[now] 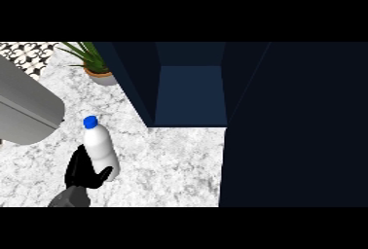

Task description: Pick up the bottled water, place it into the cabinet and close the cabinet

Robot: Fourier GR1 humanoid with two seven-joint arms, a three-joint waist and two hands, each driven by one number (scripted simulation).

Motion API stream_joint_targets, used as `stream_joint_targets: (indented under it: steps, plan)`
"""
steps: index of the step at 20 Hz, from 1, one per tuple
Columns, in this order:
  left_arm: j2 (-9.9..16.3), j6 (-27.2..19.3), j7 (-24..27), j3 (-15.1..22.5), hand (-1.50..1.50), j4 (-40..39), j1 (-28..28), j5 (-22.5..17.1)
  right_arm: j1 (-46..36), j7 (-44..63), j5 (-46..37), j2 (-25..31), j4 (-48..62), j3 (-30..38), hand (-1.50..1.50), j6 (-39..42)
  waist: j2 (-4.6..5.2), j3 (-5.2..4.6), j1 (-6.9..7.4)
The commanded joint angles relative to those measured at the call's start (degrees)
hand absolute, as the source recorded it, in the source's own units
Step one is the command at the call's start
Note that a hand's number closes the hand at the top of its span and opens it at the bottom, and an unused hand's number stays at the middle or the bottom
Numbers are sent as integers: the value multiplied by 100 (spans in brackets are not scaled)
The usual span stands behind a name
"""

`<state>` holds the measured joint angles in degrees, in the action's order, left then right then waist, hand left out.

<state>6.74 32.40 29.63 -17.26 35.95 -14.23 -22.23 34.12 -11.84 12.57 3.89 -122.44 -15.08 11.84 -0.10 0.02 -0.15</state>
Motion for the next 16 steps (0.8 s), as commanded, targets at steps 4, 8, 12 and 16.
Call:
stream_joint_targets:
  steps: [4,8,12,16]
  plan:
    - [-486,-460,-731,505,150,1553,544,-107,303,-128,182,216,-126,6,-150,163,-9,3,13]
    - [-483,-821,-1729,692,150,2735,677,-365,-178,170,-111,-169,60,-337,-150,-275,-10,4,62]
    - [-666,-1817,-1520,1514,150,3190,404,-457,-139,600,325,153,-478,-2,-150,-181,0,0,8]
    - [-670,-2501,-1707,2183,150,4180,878,-415,-69,-30,-223,-77,41,-431,-150,-252,-8,1,17]
